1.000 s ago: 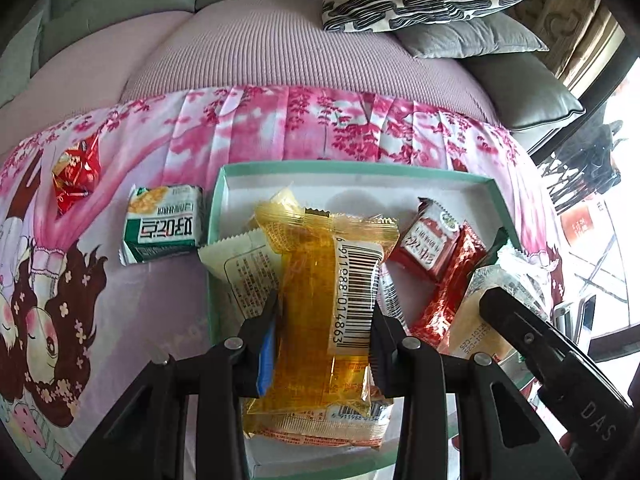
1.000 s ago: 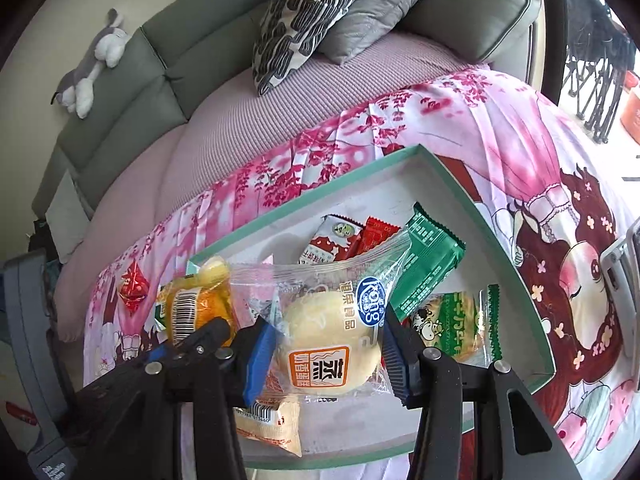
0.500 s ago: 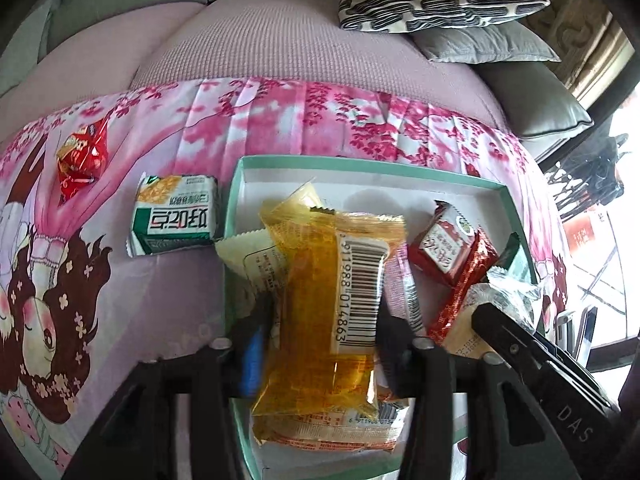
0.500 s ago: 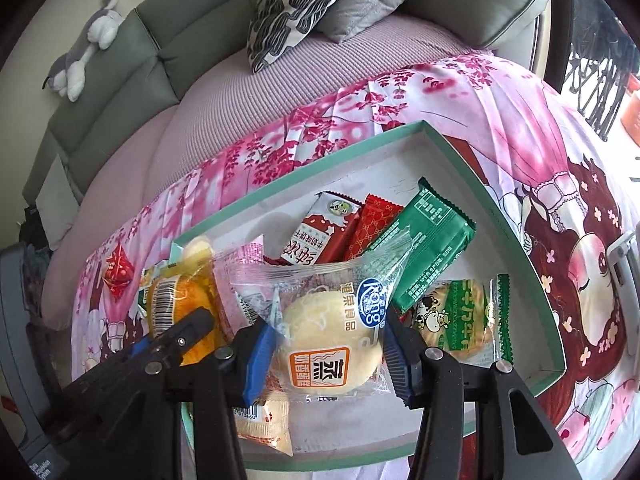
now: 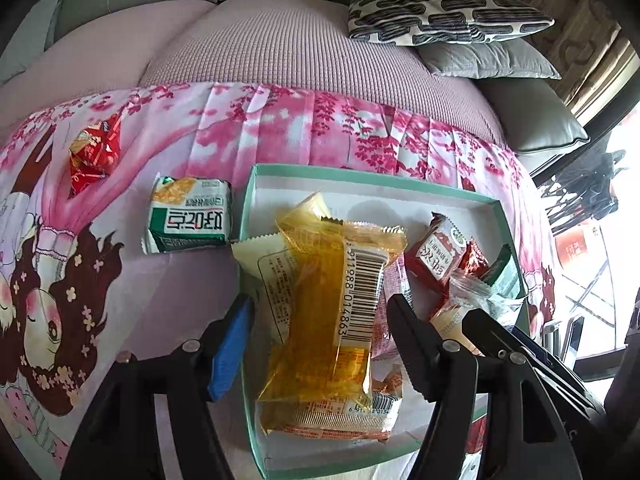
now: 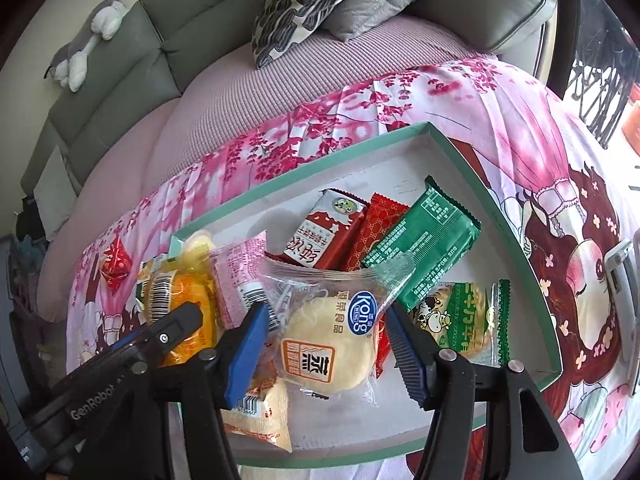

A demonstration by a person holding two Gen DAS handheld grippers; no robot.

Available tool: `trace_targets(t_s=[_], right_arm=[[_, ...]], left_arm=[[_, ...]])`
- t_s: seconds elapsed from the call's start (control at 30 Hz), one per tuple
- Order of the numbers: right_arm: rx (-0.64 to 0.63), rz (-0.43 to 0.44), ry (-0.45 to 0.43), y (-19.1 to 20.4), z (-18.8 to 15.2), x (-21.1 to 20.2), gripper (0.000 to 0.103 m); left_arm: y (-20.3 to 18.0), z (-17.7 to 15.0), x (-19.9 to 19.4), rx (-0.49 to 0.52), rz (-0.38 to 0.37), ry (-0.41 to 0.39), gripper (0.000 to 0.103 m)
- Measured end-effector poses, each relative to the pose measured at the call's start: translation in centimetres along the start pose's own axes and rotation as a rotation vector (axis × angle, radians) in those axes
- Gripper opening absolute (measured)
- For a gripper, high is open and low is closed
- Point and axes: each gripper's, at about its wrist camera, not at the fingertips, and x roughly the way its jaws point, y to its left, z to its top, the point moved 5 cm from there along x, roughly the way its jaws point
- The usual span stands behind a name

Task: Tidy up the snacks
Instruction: 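Open both grippers to drop the yellow pack and bun into the tray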

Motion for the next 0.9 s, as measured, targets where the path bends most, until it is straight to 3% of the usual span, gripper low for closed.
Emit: trace_targets(t_s=[0.13, 0.57, 0.7, 0.77, 0.9], right_arm=[[-0.014, 0.008, -0.023, 0.4, 0.1, -1.0, 0.069], [-0.042, 0.013, -0.053, 0.9, 0.4, -2.0, 0.070], [-0.037, 0.007, -0.070, 0.8, 0.5, -2.1, 0.080], [-0.037, 0.001, -0.080, 0.7, 0.6, -2.2, 0.084], [-0.030, -0.002, -0.089, 0.6, 0.7, -2.2, 0.093]], left_arm=[[0.2, 0.4, -1.2, -0.002, -0.001, -0.028, 0.075], [2.8, 0.6, -2.6, -0.033, 0.089, -0.073, 0.076], [3.6, 0.6, -3.1, -0.046, 0.108, -0.090, 0.080], [3.9, 0.7, -3.1, -0.054, 0.125, -0.096, 0.090], [5.1, 0.6, -2.9, -0.080, 0.173, -0.101, 0.091]])
